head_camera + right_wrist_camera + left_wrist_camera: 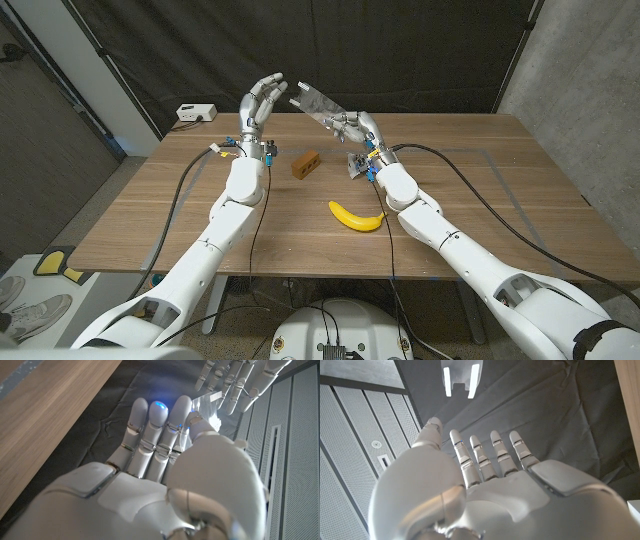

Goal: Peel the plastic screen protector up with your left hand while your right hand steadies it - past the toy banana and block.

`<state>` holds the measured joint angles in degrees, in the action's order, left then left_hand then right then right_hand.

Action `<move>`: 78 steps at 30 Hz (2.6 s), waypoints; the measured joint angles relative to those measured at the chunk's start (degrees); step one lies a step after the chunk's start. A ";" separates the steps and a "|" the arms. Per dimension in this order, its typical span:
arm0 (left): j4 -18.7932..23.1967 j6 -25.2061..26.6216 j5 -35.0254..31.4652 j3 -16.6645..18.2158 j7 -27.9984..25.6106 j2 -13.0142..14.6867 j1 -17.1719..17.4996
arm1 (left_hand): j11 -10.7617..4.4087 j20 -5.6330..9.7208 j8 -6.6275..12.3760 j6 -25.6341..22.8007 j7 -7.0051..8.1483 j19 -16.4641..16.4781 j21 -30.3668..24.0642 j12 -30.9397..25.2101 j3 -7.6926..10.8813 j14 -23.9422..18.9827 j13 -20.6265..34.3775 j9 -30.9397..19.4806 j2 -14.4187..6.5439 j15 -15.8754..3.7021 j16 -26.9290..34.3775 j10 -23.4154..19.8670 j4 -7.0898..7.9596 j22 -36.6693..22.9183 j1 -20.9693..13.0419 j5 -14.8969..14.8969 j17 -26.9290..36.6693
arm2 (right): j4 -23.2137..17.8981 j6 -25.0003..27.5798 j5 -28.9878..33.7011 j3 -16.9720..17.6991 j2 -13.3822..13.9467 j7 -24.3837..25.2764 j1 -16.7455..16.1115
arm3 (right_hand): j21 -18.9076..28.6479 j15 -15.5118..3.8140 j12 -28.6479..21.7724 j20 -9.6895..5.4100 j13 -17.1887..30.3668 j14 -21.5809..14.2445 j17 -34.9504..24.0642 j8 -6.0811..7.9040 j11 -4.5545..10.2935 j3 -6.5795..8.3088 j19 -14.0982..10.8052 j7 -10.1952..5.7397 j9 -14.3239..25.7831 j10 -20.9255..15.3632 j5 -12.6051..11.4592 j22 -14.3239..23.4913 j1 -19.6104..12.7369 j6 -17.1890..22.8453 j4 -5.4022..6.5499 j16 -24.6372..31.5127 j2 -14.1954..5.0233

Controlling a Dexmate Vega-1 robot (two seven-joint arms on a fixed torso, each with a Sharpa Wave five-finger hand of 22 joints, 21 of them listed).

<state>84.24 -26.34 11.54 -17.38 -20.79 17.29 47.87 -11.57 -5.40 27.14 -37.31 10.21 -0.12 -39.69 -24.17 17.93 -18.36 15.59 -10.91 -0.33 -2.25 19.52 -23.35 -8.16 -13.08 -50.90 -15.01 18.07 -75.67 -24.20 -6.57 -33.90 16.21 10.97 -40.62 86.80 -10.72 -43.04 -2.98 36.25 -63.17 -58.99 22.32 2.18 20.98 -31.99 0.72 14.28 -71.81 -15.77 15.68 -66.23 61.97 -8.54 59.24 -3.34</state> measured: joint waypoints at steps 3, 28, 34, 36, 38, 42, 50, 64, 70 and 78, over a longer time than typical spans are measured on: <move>0.08 0.51 0.43 0.00 0.02 -0.36 -0.14 | -0.28 0.41 0.00 -1.23 -1.20 0.42 -0.49 -0.45 0.11 -0.86 0.27 0.00 -0.26 -0.20 0.72 -0.96 -0.11 -0.14 -1.02 0.00 1.00 | 0.26 -0.61 0.23 -0.26 0.17 0.15 0.17 | 0.11 0.00 0.00 0.00 0.00 0.00 -0.46 0.00 0.00 0.09 0.00 0.00 0.05 0.00 -0.14 -0.09 0.19 0.00 -0.07 0.00 0.19; 0.72 4.31 2.51 -1.58 3.12 -0.19 -1.79 | 0.03 0.27 -2.05 -1.30 -0.41 0.30 -2.92 -1.95 -0.01 -0.35 2.54 0.12 2.06 -0.16 1.71 0.15 -0.45 -1.04 -5.91 0.83 6.04 | 2.70 -4.43 2.31 -1.84 0.82 1.64 1.81 | 1.44 -0.16 -0.12 0.22 0.00 -0.16 -3.18 -0.19 0.00 2.45 0.85 -0.01 0.41 0.01 -1.23 -0.79 1.25 0.40 0.09 -0.99 1.25; 0.72 4.50 2.61 -2.00 3.84 0.44 -2.09 | -0.07 0.09 -2.10 -2.80 -3.08 0.11 -3.77 -2.68 -0.39 0.15 3.33 -0.18 2.29 -0.12 1.71 0.31 -0.08 -1.19 -5.67 0.83 7.58 | 3.42 -5.09 2.01 -1.86 0.56 1.88 2.10 | 1.78 -0.16 -0.12 0.22 0.00 -0.16 -3.50 -0.27 0.00 2.95 0.84 -0.01 1.05 0.01 -1.69 -0.79 1.54 0.40 0.09 -1.62 1.54; 0.73 4.53 2.63 -2.02 3.83 0.44 -2.09 | -0.21 0.41 -1.10 -5.43 -4.04 0.68 -4.71 -3.75 -0.39 -1.15 3.73 -0.18 2.36 -0.12 2.25 -1.68 -0.08 -1.44 -5.80 1.04 8.11 | 3.75 -5.43 1.97 -1.86 0.39 1.98 2.18 | 1.77 -0.16 -0.12 0.22 0.00 -0.17 -3.67 -0.37 0.00 3.15 0.84 -0.01 1.11 0.01 -1.69 -1.03 1.54 0.40 0.02 -1.62 1.54; 0.73 4.55 2.66 -2.02 3.58 0.43 -2.09 | -0.30 0.62 0.06 -9.32 -4.33 1.48 -5.80 -4.97 -0.14 -2.56 4.17 -0.18 1.63 -0.15 2.38 -3.83 0.17 -1.64 -6.79 1.12 8.64 | 3.95 -5.43 1.97 -1.86 0.30 1.98 2.25 | 2.08 -0.15 -0.12 0.22 -0.01 -0.17 -3.85 -0.47 0.00 3.15 0.84 -0.01 1.53 0.01 -1.69 -1.06 1.54 0.41 0.02 -1.77 1.54; 0.76 4.55 2.73 -1.92 2.58 -0.29 -2.08 | -0.48 0.55 1.27 -14.26 -3.75 2.33 -7.36 -6.39 0.92 -4.73 4.87 -0.18 0.21 -0.25 2.82 -6.24 -0.24 -1.96 -8.89 1.33 9.18 | 4.31 -5.86 1.85 -1.86 0.15 2.25 2.36 | 2.10 -0.12 -0.12 0.05 -0.01 -0.21 -4.16 -0.46 0.01 3.63 1.00 -0.06 1.59 0.01 -2.10 -1.06 1.78 0.47 0.02 -2.04 1.77; 0.48 4.55 3.11 -1.72 1.61 -1.04 -2.04 | -0.40 0.41 -0.37 -12.38 1.91 2.87 -8.48 -6.83 1.68 -5.32 5.57 0.18 -0.21 -0.21 2.45 -6.34 -0.09 -1.55 -10.15 2.59 9.97 | 4.64 -5.89 1.66 -1.86 0.05 2.18 2.58 | 2.41 -0.13 -0.12 0.01 -0.01 -0.22 -4.67 -0.47 0.00 4.11 1.04 -0.10 1.63 0.01 -2.13 -1.05 2.07 0.91 0.01 -2.48 2.07; 0.11 5.61 4.20 -2.12 2.75 -1.00 -3.01 | -0.41 0.22 -5.38 -7.25 -3.02 1.38 -10.00 -6.83 0.07 -4.75 6.36 0.26 2.83 -0.32 0.36 -3.85 1.04 -1.53 -7.72 2.59 10.77 | 5.96 -7.07 1.52 -1.94 -0.39 1.72 3.11 | 2.62 -0.12 -0.12 0.32 -0.16 -0.23 -6.15 -0.68 0.01 5.18 1.35 -0.18 1.88 0.01 -2.55 -1.05 2.60 1.00 -0.11 -2.85 2.60; 0.06 6.55 4.33 -2.48 2.87 -0.94 -3.47 | -0.53 0.22 -3.97 -13.12 -4.27 1.38 -11.43 -8.15 0.65 -6.21 6.70 0.09 1.89 -0.30 0.37 -6.05 0.46 -1.71 -9.11 2.15 11.26 | 6.76 -7.87 1.43 -1.93 -0.60 1.69 3.44 | 2.89 -0.12 -0.12 0.11 -0.04 -0.23 -6.66 -0.86 0.01 5.62 1.55 -0.10 2.05 0.01 -2.54 -1.04 2.90 1.51 -0.07 -3.15 2.90; -0.27 6.94 4.30 -2.74 2.11 -1.47 -3.92 | -0.30 0.55 -3.79 -16.44 -0.64 1.71 -12.34 -8.91 1.55 -7.16 7.15 0.09 0.78 -0.22 0.37 -7.67 0.43 -1.25 -10.68 2.15 11.96 | 7.85 -8.67 1.05 -1.88 -0.78 1.29 3.94 | 2.89 -0.18 -0.12 0.11 0.00 -0.62 -6.94 -1.11 -0.22 6.11 1.55 -0.08 2.06 -0.22 -2.89 -0.99 3.06 1.91 -0.06 -3.71 3.06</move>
<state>83.97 -19.40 15.84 -20.12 -18.69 15.82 43.95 -11.87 -4.86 23.34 -53.74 9.57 1.59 -52.03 -33.08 19.48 -25.52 22.74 -10.81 0.44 -2.46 19.89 -31.02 -7.73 -14.34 -61.58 -12.86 30.02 -67.82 -32.87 -5.52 -35.78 15.43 12.26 -36.69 89.69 -10.90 -43.16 -2.87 36.25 -63.79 -65.93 21.21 1.96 27.09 -30.44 0.64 16.33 -72.03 -18.66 14.70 -63.17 63.88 -8.60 55.53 -0.28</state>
